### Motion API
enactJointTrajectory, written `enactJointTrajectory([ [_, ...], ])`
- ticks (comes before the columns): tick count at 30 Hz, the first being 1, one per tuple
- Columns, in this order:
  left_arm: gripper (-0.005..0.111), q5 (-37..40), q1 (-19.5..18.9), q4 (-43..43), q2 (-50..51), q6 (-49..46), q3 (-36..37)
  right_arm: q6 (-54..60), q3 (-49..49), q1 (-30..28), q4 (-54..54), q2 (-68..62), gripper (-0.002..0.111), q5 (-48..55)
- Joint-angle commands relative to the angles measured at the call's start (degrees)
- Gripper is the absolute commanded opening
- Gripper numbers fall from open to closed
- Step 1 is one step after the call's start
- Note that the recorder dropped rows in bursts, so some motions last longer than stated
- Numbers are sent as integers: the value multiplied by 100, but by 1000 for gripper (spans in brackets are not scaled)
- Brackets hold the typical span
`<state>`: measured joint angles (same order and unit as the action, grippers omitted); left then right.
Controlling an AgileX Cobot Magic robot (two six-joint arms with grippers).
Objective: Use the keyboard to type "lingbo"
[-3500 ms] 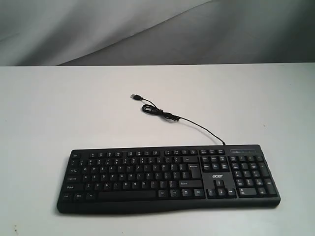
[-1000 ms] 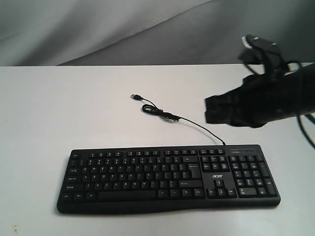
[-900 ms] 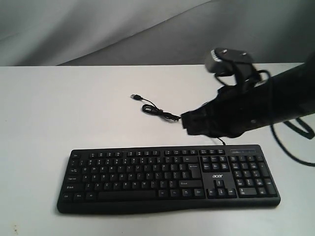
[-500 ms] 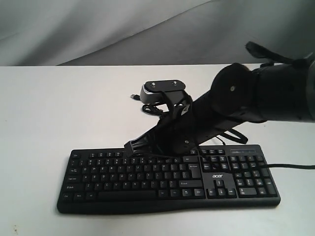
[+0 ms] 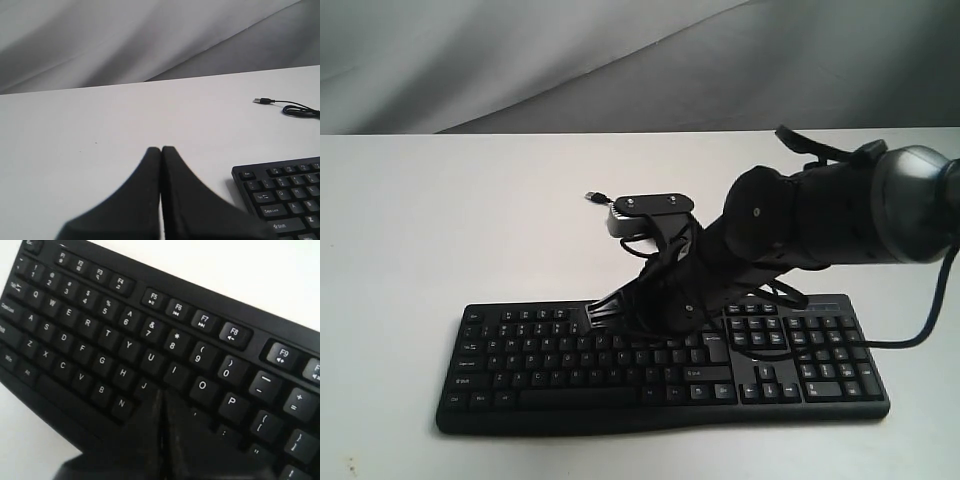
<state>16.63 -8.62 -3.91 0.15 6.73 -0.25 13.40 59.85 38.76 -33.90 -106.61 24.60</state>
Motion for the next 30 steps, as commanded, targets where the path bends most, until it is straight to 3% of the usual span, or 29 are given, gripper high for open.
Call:
enactJointTrajectory([
  [1, 1, -26, -11, 46, -15, 23, 25, -31, 27, 5, 55, -93, 0, -27],
  [30, 1, -26, -11, 46, -15, 23, 25, -112, 27, 5, 183, -243, 0, -60],
])
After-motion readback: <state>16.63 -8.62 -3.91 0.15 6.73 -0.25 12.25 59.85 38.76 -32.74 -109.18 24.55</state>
